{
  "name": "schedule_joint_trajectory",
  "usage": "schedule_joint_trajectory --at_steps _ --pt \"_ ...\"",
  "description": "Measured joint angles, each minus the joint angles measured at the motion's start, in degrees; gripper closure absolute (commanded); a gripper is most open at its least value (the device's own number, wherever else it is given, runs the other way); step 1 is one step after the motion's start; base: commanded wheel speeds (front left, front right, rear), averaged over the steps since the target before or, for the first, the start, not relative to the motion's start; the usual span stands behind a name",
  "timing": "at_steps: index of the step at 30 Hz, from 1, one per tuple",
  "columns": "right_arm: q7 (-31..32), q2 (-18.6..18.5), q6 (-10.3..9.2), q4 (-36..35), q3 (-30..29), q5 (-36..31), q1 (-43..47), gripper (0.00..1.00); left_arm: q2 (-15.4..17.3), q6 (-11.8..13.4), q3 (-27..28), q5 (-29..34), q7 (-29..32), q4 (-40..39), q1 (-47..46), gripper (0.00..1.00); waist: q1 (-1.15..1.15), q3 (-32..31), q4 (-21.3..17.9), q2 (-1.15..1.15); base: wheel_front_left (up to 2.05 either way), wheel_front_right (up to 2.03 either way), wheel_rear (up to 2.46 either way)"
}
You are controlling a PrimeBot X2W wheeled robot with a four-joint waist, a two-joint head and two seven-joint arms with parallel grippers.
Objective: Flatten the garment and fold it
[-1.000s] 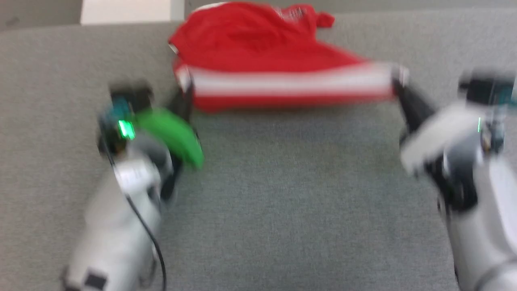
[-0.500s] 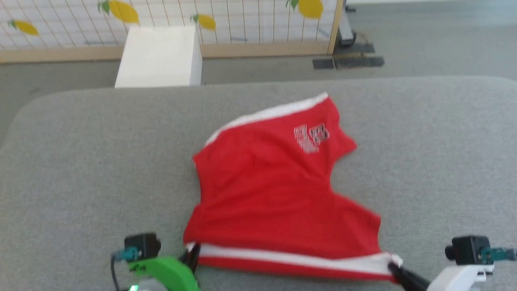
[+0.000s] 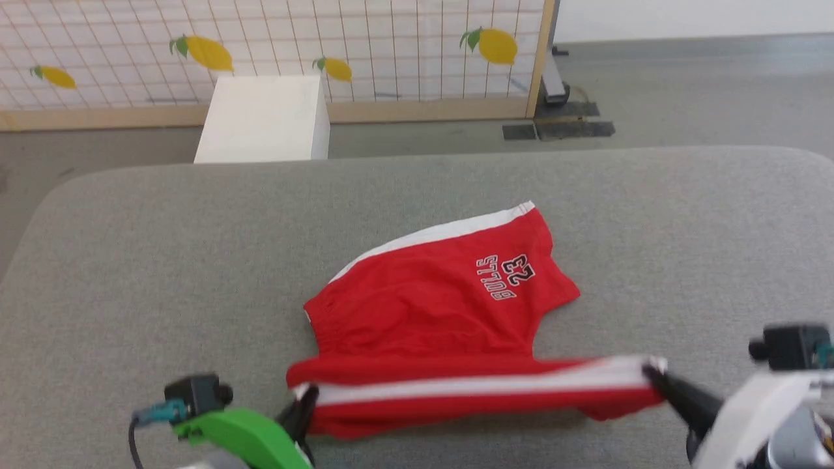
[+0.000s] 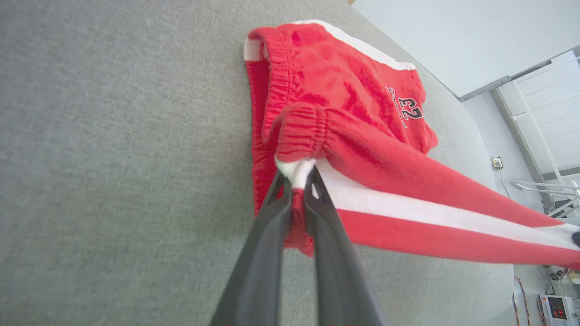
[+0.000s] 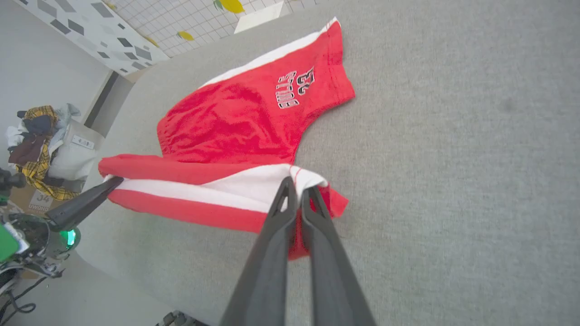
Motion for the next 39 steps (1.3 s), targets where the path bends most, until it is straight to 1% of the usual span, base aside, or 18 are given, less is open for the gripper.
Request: schedule_joint_trajectory --at_steps 3,4,5,8,12,14,16,21,26,31,36,37,38,39 --pt "-2.1 0.6 0.0 4.0 0.0 -1.0 -8.1 1.0 -1.2 0.0 0.6 0.2 -1.1 1.4 -4.8 1.0 0.0 1.7 0.0 0.0 0.0 0.0 0.0" --pt "-3.9 0.4 -0.01 9.6 0.5 -4.0 -16.2 1.0 -2.7 0.1 0.9 1.0 -2.3 3.3 -9.9 1.0 0.0 3.8 0.1 0.0 0.0 0.0 0.0" --pt "-4.7 0.1 -0.01 12.0 1.0 -5.4 -19.0 1.0 -3.3 0.0 0.8 1.4 -2.7 4.3 -11.7 1.0 0.0 4.6 0.1 0.0 0.0 0.0 0.0" --pt "-7.3 -0.5 -0.01 18.6 2.0 -8.7 -26.3 1.0 -4.4 -0.2 0.6 1.7 -2.9 6.8 -15.8 1.0 0.0 6.8 0.3 0.0 0.0 0.0 0.0" --pt "-10.6 -0.5 -0.01 27.6 3.7 -11.8 -35.6 1.0 -4.8 -1.0 0.3 2.3 -3.3 9.3 -19.8 1.0 0.0 10.0 0.6 0.0 0.0 0.0 0.0" --pt "-11.7 -0.8 -0.01 31.7 5.6 -13.3 -39.4 1.0 -4.9 -1.3 0.5 2.4 -3.7 10.0 -21.1 1.0 0.0 11.6 0.8 0.0 0.0 0.0 0.0" --pt "-12.8 -0.8 -0.01 35.8 6.7 -13.8 -43.0 1.0 -5.1 -1.5 0.7 2.4 -4.2 10.3 -22.0 1.0 0.01 13.3 1.1 0.0 0.0 0.0 0.0" --pt "-15.9 -1.0 -0.01 44.2 8.6 -16.3 -50.2 1.0 -5.1 -1.9 1.1 3.1 -5.2 11.0 -23.8 1.0 0.01 16.8 1.8 0.0 0.0 0.0 0.0" --pt "-18.6 -1.0 -0.01 51.4 8.4 -17.1 -55.9 1.0 -5.4 -2.2 1.0 3.6 -5.7 11.5 -26.0 1.0 0.01 19.8 3.0 0.0 0.0 0.0 0.0" --pt "-20.3 -1.1 -0.01 56.2 9.6 -18.1 -59.5 1.0 -5.8 -2.5 1.6 4.3 -7.0 12.0 -28.5 1.0 0.01 22.2 4.0 0.0 0.0 0.0 0.0" --pt "-22.8 -1.2 -0.01 60.6 10.9 -18.9 -60.9 0.99 -6.0 -2.4 1.4 4.5 -6.9 14.0 -29.4 1.0 0.01 23.8 4.6 0.0 0.0 0.0 0.0" --pt "-23.2 -1.2 -0.01 61.3 10.8 -18.5 -61.0 0.68 -6.2 -2.4 1.6 4.4 -7.0 14.2 -29.4 0.75 0.01 23.8 4.7 0.0 0.0 0.0 0.0" --pt "-23.4 -1.2 -0.01 62.0 11.0 -17.8 -61.1 0.0 -6.4 -2.5 1.7 4.3 -7.0 14.5 -29.5 0.19 0.01 23.7 4.7 0.0 0.0 0.0 0.0" --pt "-24.0 -1.2 -0.01 62.7 11.2 -17.4 -61.1 0.0 -6.5 -2.5 1.7 4.3 -7.0 14.7 -29.4 0.0 0.01 23.5 4.7 0.0 0.0 0.0 0.0"
